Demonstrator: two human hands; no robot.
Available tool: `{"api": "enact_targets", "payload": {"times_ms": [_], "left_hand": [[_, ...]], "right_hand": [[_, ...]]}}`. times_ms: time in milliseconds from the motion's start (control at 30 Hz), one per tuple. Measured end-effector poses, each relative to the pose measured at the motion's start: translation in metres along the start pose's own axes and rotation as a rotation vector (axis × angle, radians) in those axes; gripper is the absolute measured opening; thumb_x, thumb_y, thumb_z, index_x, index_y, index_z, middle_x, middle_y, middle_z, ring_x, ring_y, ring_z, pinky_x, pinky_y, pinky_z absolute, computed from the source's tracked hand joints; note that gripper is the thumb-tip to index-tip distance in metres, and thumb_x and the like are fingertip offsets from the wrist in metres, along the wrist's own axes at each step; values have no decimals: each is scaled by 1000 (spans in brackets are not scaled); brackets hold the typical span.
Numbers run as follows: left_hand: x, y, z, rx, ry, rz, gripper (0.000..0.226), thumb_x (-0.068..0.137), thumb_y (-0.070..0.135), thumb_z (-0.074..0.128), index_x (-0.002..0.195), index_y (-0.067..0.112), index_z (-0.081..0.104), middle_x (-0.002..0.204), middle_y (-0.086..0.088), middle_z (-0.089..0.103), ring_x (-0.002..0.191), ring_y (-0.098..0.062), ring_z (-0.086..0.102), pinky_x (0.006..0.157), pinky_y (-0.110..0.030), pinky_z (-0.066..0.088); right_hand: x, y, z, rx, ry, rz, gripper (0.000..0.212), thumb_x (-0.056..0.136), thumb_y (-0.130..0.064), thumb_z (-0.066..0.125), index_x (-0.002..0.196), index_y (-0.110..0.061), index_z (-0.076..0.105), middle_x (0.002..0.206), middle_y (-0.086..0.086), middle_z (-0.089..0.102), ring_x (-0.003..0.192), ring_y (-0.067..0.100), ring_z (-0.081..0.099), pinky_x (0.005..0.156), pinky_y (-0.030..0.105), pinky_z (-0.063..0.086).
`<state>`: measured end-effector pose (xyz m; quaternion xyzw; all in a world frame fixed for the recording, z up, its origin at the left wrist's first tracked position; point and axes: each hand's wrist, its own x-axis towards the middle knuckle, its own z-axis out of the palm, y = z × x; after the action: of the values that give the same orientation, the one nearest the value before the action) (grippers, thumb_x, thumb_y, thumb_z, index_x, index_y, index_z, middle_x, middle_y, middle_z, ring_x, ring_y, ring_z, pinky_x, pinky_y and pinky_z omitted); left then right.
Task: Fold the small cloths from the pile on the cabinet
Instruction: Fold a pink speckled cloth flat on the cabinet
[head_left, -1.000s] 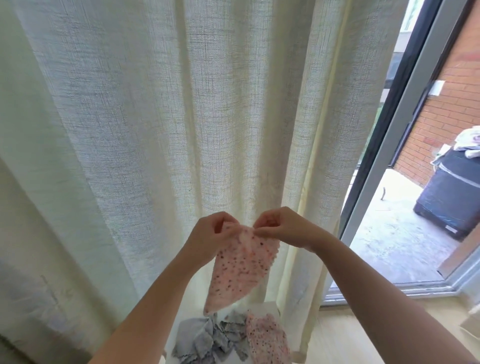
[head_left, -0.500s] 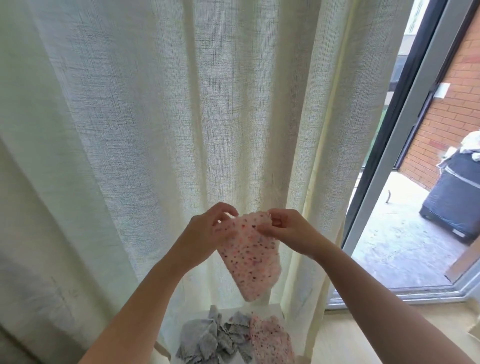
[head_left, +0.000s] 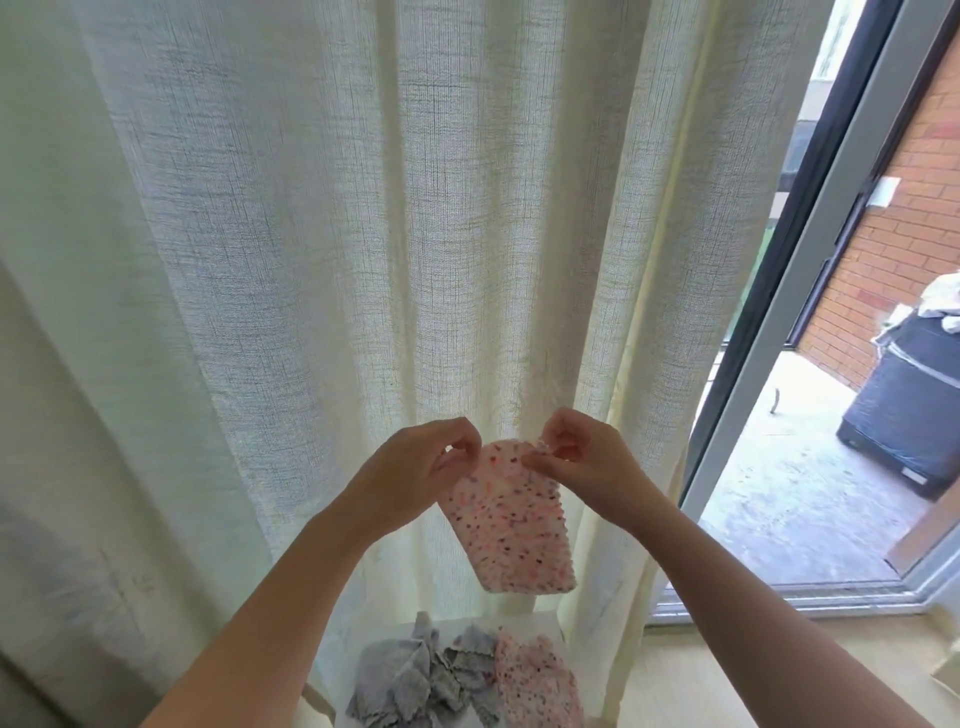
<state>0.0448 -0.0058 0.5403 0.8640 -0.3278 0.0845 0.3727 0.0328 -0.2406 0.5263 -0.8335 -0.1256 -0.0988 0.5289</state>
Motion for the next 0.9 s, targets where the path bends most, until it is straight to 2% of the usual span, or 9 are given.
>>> {"api": "enact_targets", "payload": {"times_ms": [100, 267, 333, 467, 567, 667, 900], "left_hand": [[1, 3, -3, 25, -16, 46, 9, 93, 13, 61, 90, 20, 63, 74, 22, 59, 62, -1, 54, 60, -9, 38], [5, 2, -2, 58, -37, 30, 22, 96, 22, 59, 115, 29, 65, 91, 25, 61, 74, 11, 58, 65, -7, 41], [7, 0, 0, 66, -43, 26, 20, 95, 22, 60, 113, 27, 67, 98, 22, 65, 86, 12, 59, 72, -7, 42], [9, -2, 0, 116, -46, 53, 11, 92, 19, 64, 102, 22, 69, 90, 19, 65, 81, 9, 59, 70, -6, 40], [11, -1, 0, 157, -66, 86, 10, 90, 15, 65, 97, 20, 69, 87, 20, 62, 81, 7, 59, 71, -8, 42], [13, -1, 0, 179, -106, 100, 12, 91, 14, 63, 96, 23, 69, 88, 20, 62, 83, 3, 59, 71, -9, 43], [16, -3, -4, 218, -149, 126, 11, 93, 14, 61, 99, 20, 69, 91, 19, 61, 82, 2, 58, 70, -10, 44]], "right_hand": [[-3, -3, -2, 8, 26, 7, 32, 78, -19, 81, 69, -18, 50, 60, -13, 61, 60, 4, 64, 60, 16, 46], [-7, 1, -3, 9, 34, -4, 32, 77, -15, 82, 69, -17, 52, 62, -13, 61, 60, 4, 63, 61, 16, 48], [-9, 1, -2, -6, 50, -26, 29, 77, -17, 82, 70, -20, 55, 67, -12, 65, 64, 5, 65, 64, 17, 50], [-13, 1, -2, -5, 38, -69, 28, 80, -19, 79, 69, -37, 60, 90, -9, 73, 80, 7, 70, 71, 24, 57], [-12, 1, -4, -12, -18, -83, 13, 82, -20, 77, 77, -24, 66, 100, -11, 74, 92, 9, 71, 77, 28, 58], [-10, 2, -5, -22, -18, -77, 6, 82, -20, 77, 84, -18, 72, 98, -15, 74, 91, 7, 70, 82, 24, 57], [-10, 11, 1, -26, 98, -71, 5, 83, -21, 77, 88, -20, 75, 82, -13, 74, 81, 5, 71, 81, 21, 55]]}}
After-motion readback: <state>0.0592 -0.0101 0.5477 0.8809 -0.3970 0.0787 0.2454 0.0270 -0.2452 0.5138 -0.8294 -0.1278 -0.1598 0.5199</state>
